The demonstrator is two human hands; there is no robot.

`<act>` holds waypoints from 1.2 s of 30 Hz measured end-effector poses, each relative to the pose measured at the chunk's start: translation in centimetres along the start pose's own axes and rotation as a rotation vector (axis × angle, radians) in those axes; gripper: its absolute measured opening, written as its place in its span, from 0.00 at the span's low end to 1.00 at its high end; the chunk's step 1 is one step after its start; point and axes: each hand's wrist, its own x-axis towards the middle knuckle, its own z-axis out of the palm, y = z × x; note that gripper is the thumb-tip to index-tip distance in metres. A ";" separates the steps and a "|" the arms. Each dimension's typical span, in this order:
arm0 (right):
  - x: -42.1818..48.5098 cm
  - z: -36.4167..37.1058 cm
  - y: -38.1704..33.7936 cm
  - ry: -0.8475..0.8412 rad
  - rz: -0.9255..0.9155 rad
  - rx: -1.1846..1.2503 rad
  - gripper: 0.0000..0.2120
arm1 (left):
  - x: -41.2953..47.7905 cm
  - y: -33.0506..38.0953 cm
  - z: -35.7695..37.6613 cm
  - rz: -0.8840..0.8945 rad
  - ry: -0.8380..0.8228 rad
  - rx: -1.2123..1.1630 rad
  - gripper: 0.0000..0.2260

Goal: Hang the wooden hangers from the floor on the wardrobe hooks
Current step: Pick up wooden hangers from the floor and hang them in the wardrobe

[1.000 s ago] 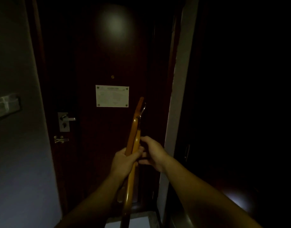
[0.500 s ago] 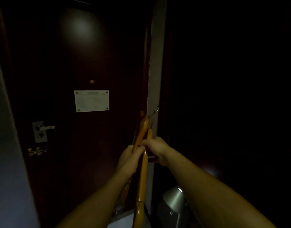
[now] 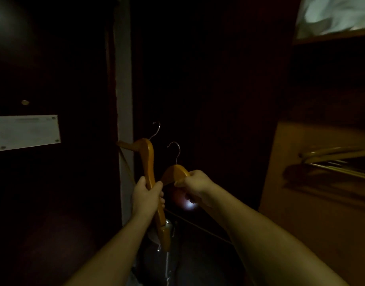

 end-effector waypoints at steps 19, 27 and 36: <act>-14.7 -26.0 10.5 0.365 0.131 -0.232 0.09 | -17.3 5.4 26.1 -0.106 -0.142 -0.231 0.01; -20.7 -35.8 13.7 0.561 0.159 -0.257 0.21 | -25.0 8.2 35.4 -0.003 -0.239 -0.199 0.05; -24.1 -42.9 15.9 0.701 0.159 -0.302 0.24 | -29.1 10.8 43.4 0.114 -0.421 -0.163 0.10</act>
